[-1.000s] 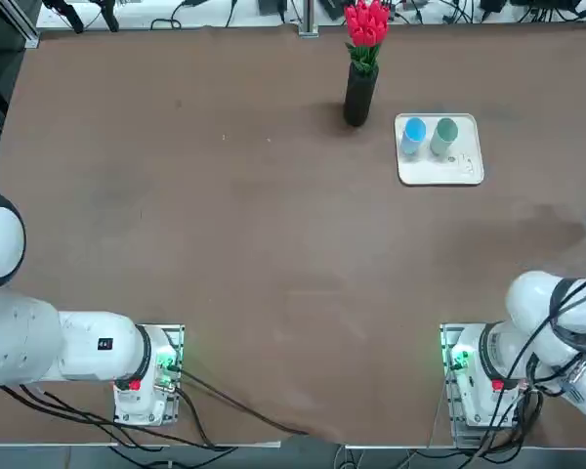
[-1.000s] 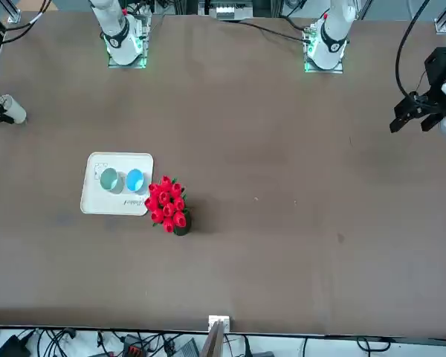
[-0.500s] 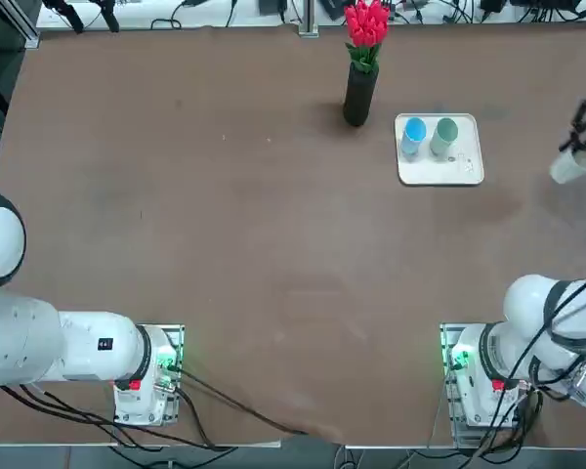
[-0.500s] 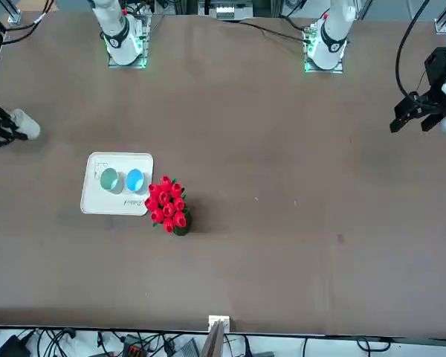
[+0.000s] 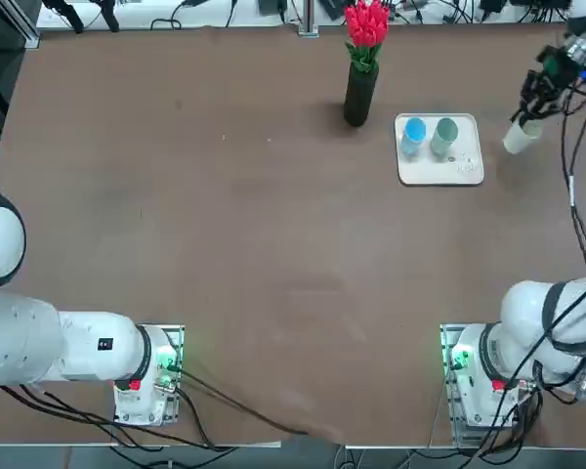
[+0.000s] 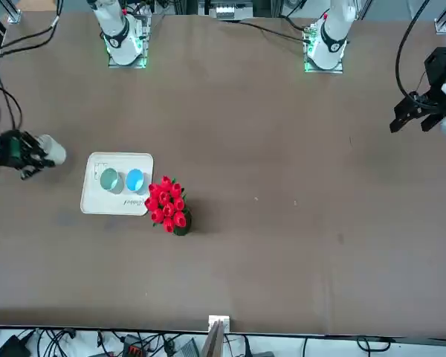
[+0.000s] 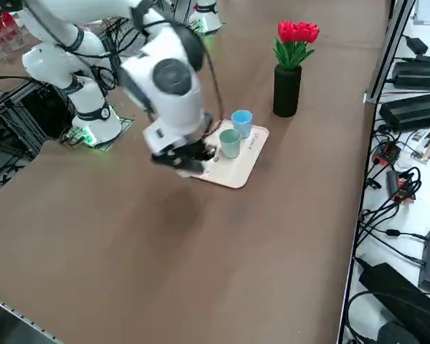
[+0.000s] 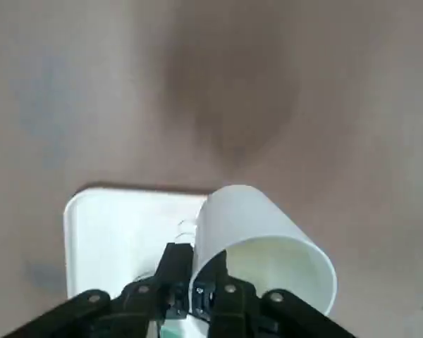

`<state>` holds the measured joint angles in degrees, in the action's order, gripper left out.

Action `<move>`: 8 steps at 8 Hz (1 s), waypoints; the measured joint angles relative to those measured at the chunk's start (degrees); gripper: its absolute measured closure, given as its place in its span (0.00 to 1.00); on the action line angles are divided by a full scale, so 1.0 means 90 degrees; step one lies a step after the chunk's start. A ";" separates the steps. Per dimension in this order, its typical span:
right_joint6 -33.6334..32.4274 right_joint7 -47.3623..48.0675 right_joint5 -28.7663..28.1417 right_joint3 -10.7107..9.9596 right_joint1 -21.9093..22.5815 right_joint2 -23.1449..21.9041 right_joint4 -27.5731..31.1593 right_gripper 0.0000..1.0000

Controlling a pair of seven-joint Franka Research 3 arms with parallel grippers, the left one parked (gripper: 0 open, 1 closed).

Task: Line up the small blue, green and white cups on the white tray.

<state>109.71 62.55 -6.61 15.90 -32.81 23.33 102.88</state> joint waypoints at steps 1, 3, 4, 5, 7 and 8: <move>0.0252 0.0175 -0.0172 0.0001 0.0183 0.0126 0.0030 0.97; 0.0798 0.0590 -0.0297 0.0002 0.0553 0.0333 0.0105 0.97; 0.1032 0.0751 -0.0298 0.0002 0.0698 0.0402 0.0157 0.97; 0.1199 0.0822 -0.0298 0.0002 0.0787 0.0466 0.0207 0.97; 0.1412 0.0834 -0.0299 -0.0007 0.0817 0.0540 0.0357 0.97; 0.1503 0.0834 -0.0299 -0.0021 0.0817 0.0545 0.0417 0.97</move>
<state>123.24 70.06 -9.30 15.70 -25.46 28.23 106.63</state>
